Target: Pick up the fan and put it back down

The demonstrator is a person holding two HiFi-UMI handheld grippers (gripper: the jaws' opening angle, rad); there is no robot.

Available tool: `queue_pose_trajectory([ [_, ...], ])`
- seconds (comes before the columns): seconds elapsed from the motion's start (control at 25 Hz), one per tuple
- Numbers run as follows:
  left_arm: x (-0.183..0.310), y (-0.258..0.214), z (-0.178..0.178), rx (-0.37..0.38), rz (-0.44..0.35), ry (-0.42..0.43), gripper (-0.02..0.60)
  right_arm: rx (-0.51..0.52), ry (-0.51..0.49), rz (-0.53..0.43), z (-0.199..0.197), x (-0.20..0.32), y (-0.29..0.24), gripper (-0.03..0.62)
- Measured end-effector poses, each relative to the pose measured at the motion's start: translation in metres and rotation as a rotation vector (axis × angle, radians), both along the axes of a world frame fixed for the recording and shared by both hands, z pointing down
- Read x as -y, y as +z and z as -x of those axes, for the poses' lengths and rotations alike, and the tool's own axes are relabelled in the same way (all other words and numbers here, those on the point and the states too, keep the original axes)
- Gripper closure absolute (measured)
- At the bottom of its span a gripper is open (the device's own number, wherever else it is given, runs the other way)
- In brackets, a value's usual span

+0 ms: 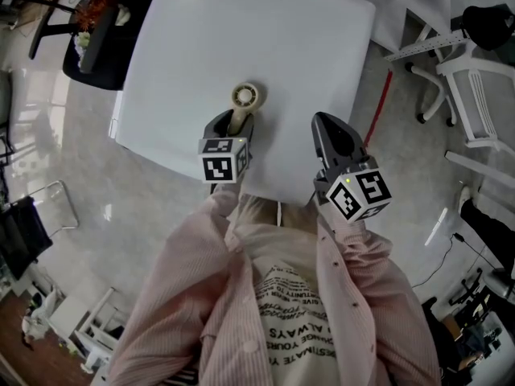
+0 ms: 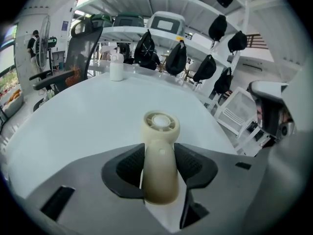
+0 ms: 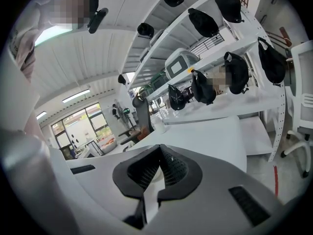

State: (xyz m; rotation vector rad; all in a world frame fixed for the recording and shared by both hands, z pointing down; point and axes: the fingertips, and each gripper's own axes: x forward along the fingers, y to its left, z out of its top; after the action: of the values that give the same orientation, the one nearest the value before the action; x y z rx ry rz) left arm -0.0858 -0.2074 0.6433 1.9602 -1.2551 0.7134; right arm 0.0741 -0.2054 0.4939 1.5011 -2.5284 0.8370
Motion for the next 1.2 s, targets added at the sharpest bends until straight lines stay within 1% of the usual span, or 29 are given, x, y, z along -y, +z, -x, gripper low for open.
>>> queue_pose_trajectory([
  [0.24,-0.002,0.004,0.0,0.018,0.009,0.012,0.397,0.005,-0.001,0.011,0.003,-0.004,0.003,0.595],
  [0.56,-0.006,0.012,-0.003,0.075,0.014,0.041,0.394,0.007,0.016,0.02,-0.004,-0.01,0.006,0.595],
  [0.76,-0.006,0.013,-0.004,0.1,-0.019,0.07,0.393,0.01,0.011,0.022,-0.003,-0.013,0.007,0.595],
  [0.88,-0.005,0.014,-0.005,0.115,-0.043,0.057,0.393,0.012,0.007,0.02,-0.002,-0.015,0.007,0.595],
  [0.96,-0.004,0.013,-0.004,0.121,-0.057,0.046,0.376,0.013,0.004,0.021,-0.002,-0.016,0.007,0.595],
  [1.2,-0.007,-0.001,-0.006,0.117,-0.106,0.066,0.351,0.017,-0.011,0.017,-0.002,-0.021,0.005,0.595],
])
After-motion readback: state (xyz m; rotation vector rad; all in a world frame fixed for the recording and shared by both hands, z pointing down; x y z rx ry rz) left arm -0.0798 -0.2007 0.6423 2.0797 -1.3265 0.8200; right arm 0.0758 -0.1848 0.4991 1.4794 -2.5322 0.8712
